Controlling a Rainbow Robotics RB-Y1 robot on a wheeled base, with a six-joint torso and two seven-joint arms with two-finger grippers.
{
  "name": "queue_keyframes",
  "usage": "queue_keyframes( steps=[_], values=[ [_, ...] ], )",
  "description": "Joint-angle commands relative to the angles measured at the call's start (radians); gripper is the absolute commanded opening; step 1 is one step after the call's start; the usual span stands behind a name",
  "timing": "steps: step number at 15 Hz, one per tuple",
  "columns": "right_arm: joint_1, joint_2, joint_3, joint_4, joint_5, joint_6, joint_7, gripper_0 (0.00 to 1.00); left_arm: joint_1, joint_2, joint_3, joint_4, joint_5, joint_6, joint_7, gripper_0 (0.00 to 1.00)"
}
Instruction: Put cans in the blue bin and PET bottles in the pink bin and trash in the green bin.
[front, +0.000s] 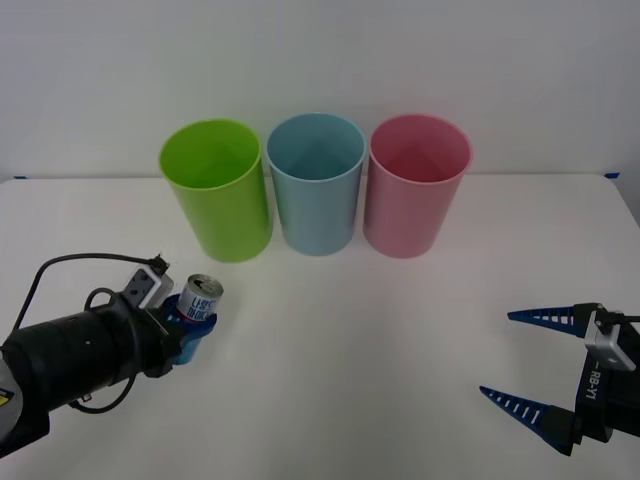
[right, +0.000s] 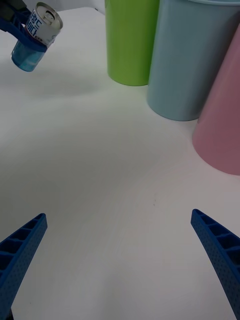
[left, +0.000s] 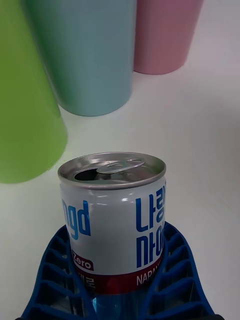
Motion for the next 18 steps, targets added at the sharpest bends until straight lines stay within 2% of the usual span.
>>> queue_keyframes(
  steps=[1, 4, 8, 11, 13, 17, 18],
  values=[
    [0.0, 0.0, 0.0, 0.0, 0.0, 0.0, 0.0, 1.0, 0.06, -0.135, 0.142, -0.016, 0.122, -0.142, -0.177, 0.0],
    [0.0, 0.0, 0.0, 0.0, 0.0, 0.0, 0.0, 1.0, 0.069, -0.288, 0.252, -0.021, 0.213, -0.254, -0.367, 0.0],
    [0.0, 0.0, 0.0, 0.0, 0.0, 0.0, 0.0, 1.0, 0.068, -0.334, 0.272, -0.021, 0.392, -0.251, -0.521, 0.0],
    [0.0, 0.0, 0.0, 0.0, 0.0, 0.0, 0.0, 1.0, 0.04, -0.334, 0.269, -0.021, 0.471, -0.213, -0.528, 0.0],
    [0.0, 0.0, 0.0, 0.0, 0.0, 0.0, 0.0, 1.0, 0.004, -0.319, 0.257, -0.021, 0.503, -0.147, -0.507, 0.0],
    [0.0, 0.0, 0.0, 0.0, 0.0, 0.0, 0.0, 1.0, -0.101, -0.19, 0.093, -0.023, 0.53, 0.126, -0.369, 0.0],
    [0.0, 0.0, 0.0, 0.0, 0.0, 0.0, 0.0, 1.0, -0.121, -0.165, 0.083, -0.021, 0.538, 0.151, -0.334, 0.0]
  ],
)
